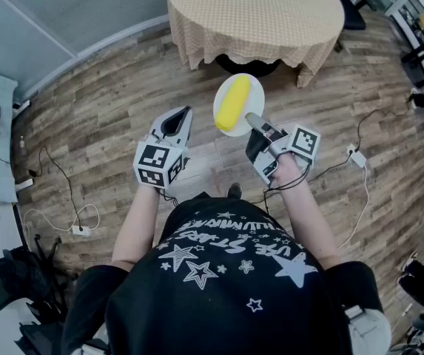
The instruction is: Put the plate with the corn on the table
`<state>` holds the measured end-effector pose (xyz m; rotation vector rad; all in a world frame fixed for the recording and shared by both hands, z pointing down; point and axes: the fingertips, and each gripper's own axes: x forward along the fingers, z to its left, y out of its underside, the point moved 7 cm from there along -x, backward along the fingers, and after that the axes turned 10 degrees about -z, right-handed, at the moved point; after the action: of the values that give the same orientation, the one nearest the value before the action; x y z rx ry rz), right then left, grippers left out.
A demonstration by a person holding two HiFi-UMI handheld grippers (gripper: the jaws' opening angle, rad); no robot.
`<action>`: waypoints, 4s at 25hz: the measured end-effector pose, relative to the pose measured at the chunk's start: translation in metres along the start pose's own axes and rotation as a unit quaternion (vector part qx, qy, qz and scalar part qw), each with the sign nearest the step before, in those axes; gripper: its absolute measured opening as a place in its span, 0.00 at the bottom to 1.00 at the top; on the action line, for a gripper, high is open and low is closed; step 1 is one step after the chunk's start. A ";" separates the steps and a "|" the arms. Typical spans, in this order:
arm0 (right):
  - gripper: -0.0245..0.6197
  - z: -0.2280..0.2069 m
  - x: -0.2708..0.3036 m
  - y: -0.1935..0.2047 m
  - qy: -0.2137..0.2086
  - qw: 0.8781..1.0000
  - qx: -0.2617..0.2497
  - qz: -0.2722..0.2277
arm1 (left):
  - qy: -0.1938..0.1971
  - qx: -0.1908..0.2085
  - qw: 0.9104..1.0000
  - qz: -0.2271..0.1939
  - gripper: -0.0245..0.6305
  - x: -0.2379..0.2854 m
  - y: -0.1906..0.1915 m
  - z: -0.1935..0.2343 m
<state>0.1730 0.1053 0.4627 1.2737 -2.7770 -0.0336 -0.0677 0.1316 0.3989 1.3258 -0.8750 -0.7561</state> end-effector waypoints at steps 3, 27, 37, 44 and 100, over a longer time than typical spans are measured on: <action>0.11 0.003 0.002 0.018 0.001 1.000 -0.002 -0.001 | 0.013 0.011 1.000 -0.004 0.05 -0.010 0.000 0.004; 0.11 0.011 -0.003 0.132 0.019 0.998 -0.014 -0.057 | 0.076 -0.016 0.997 0.003 0.05 -0.090 0.025 0.055; 0.11 0.011 -0.026 0.161 0.024 0.996 -0.025 -0.084 | 0.095 -0.016 0.995 -0.003 0.05 -0.121 0.030 0.059; 0.11 0.002 -0.013 0.136 0.021 0.997 -0.017 -0.073 | 0.075 -0.013 0.997 -0.005 0.05 -0.104 0.027 0.068; 0.11 -0.027 0.203 -0.179 -0.014 0.999 -0.029 -0.015 | 0.017 -0.037 0.999 0.031 0.05 0.233 0.016 0.151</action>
<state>0.1781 -0.1649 0.4932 1.3099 -2.7596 -0.1333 -0.0865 -0.1418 0.4433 1.2378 -0.8501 -0.7091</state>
